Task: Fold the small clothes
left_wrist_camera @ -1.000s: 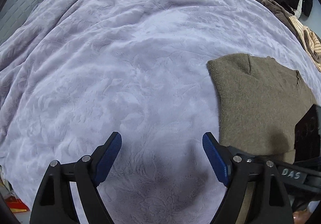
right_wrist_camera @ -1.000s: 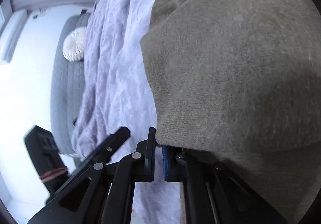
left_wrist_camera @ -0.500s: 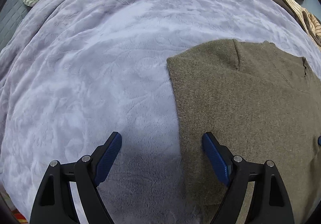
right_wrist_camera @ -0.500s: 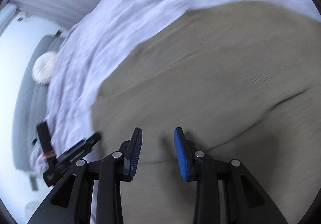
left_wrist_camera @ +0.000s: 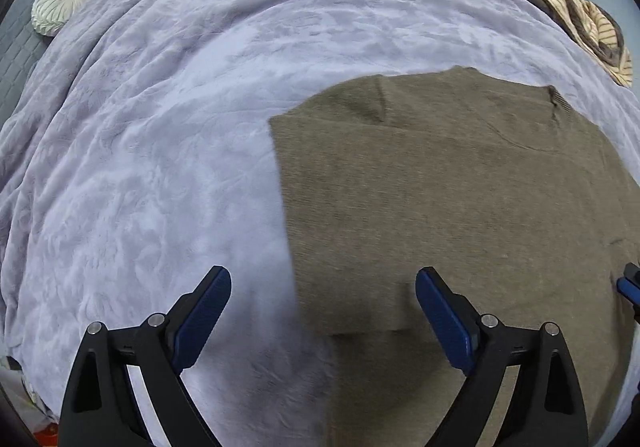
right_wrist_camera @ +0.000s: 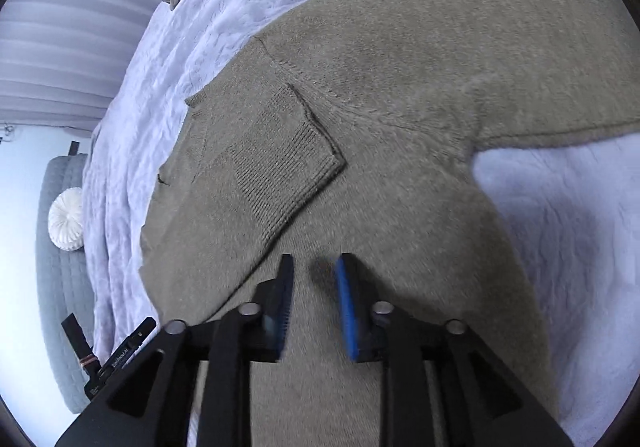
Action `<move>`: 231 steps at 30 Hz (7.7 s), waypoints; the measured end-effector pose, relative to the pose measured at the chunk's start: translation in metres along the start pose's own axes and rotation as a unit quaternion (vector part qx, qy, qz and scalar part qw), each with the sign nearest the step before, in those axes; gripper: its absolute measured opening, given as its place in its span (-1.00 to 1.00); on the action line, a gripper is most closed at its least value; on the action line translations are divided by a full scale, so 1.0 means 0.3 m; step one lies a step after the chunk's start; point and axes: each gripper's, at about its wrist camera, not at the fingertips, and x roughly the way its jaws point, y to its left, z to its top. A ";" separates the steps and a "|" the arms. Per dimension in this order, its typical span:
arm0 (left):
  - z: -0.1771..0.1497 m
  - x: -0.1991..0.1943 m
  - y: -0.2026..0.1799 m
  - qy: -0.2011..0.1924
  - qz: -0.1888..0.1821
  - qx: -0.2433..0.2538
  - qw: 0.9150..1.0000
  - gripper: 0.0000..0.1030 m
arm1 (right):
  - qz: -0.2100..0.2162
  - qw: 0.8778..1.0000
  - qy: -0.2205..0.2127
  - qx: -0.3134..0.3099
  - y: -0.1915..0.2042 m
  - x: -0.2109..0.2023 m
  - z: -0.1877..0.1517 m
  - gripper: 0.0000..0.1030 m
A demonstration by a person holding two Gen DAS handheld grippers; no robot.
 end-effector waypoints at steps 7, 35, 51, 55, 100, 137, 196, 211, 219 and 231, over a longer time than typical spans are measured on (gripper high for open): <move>-0.088 -0.042 -0.301 0.020 -0.044 0.056 0.997 0.83 | 0.011 1.000 0.007 0.017 -0.074 -0.051 -0.020 -0.27; -0.107 -0.064 -0.858 0.032 -0.076 0.143 0.986 0.83 | 0.034 0.937 -0.222 0.266 -0.741 -0.531 0.147 -0.23; 0.002 -0.032 -0.620 0.007 -0.061 0.053 0.997 0.83 | 0.073 0.976 -0.180 -0.101 -0.011 -0.391 0.327 -0.87; 0.016 -0.027 -0.470 -0.004 -0.051 0.013 0.999 0.83 | 0.090 0.959 -0.110 -0.243 0.304 -0.188 0.221 -0.87; 0.138 0.188 -0.115 0.049 -0.234 -0.106 0.965 0.60 | 0.017 0.998 0.007 -0.053 0.058 0.042 0.026 0.02; 0.005 0.082 -0.018 0.040 -0.090 -0.058 0.993 -0.04 | 0.195 0.969 0.143 -0.045 0.423 0.403 -0.220 -0.22; -0.023 0.089 -0.102 0.063 0.013 0.026 0.998 0.98 | -0.071 0.996 -0.014 -0.045 -0.081 -0.077 0.091 -0.27; -0.182 -0.055 -0.166 0.112 -0.013 0.044 0.993 0.98 | -0.077 0.987 0.077 -0.120 0.023 -0.132 -0.145 -0.15; -0.293 -0.131 -0.192 0.136 -0.022 0.052 0.989 0.98 | -0.077 0.982 0.112 -0.130 0.067 -0.133 -0.254 -0.13; -0.530 -0.189 -0.216 0.203 -0.048 0.080 0.975 0.98 | -0.085 0.968 0.159 -0.173 0.093 -0.120 -0.410 -0.13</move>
